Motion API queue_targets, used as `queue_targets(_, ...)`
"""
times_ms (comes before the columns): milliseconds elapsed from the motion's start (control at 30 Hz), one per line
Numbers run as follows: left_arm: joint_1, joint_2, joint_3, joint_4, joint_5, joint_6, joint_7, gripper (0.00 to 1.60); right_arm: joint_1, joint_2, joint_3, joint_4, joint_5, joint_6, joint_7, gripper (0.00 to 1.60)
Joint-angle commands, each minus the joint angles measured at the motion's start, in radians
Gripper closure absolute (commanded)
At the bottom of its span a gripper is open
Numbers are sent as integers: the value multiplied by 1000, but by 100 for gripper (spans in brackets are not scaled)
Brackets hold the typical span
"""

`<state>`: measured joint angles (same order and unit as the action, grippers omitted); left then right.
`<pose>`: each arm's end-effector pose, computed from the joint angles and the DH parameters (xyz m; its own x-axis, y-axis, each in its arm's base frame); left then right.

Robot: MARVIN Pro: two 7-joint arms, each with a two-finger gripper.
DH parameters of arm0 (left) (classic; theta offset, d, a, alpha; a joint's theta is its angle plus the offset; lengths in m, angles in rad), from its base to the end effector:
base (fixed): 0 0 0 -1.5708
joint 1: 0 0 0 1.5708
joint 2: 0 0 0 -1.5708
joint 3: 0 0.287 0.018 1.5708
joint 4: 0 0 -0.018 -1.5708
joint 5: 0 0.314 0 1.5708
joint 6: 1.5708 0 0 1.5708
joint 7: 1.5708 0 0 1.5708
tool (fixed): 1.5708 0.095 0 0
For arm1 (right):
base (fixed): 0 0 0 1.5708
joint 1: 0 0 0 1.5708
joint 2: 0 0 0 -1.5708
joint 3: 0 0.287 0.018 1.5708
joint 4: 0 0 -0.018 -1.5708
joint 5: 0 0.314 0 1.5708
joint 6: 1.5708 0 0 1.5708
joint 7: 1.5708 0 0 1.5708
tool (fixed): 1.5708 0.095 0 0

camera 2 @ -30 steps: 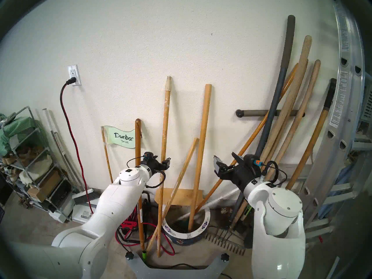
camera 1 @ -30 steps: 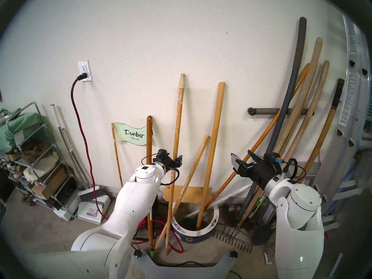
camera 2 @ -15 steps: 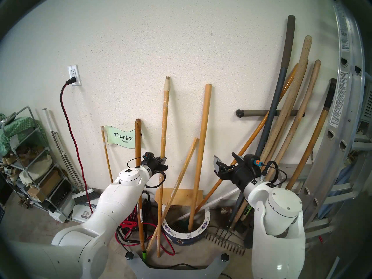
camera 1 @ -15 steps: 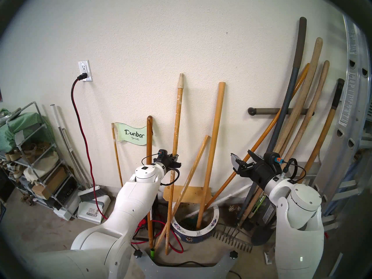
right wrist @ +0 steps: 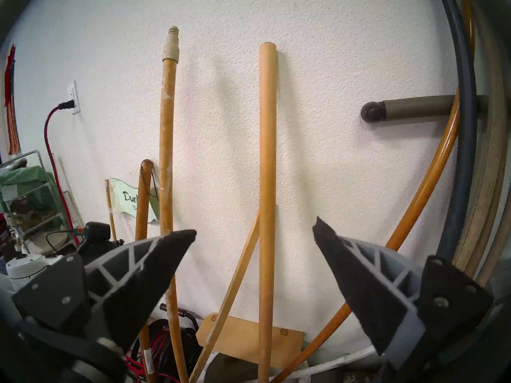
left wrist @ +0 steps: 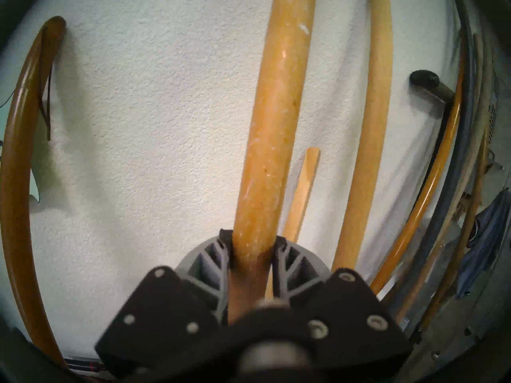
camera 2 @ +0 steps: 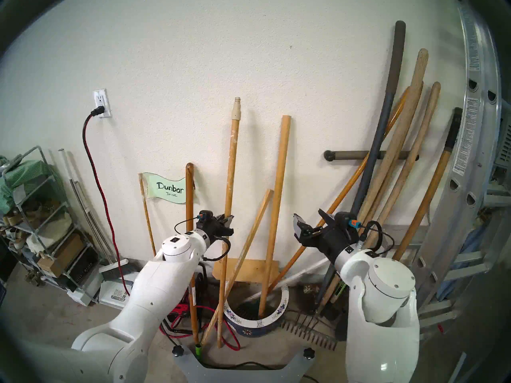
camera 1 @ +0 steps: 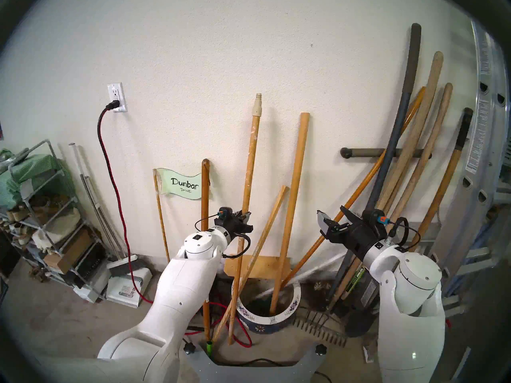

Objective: Put wooden sticks into the pot

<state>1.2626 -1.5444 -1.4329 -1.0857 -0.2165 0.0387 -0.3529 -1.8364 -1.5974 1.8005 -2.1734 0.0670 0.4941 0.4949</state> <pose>0.4915 -0.0702 -0.3574 0.2325 0.1230 0.9648 -0.4130 -0.8856 0.2124 0.3268 -0.0344 -0.2062 0.1466 -0.0594 0.9874 0.2793 -0.9551 -0.0989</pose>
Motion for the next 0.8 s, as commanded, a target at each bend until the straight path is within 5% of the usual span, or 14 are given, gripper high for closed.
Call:
queue_targets(0,102,-22,-12,-120,-42,-31,-25,160,0,2,0,-1,-1,1,0,0)
queue_targets(333,246,-19,-45,-269,-86,-53,-55,160,0,2,0,-1,-1,1,0,0)
queue_targets(767,323,-12,-60,-429,-98,-94,-105,160,0,2,0,-1,-1,1,0,0)
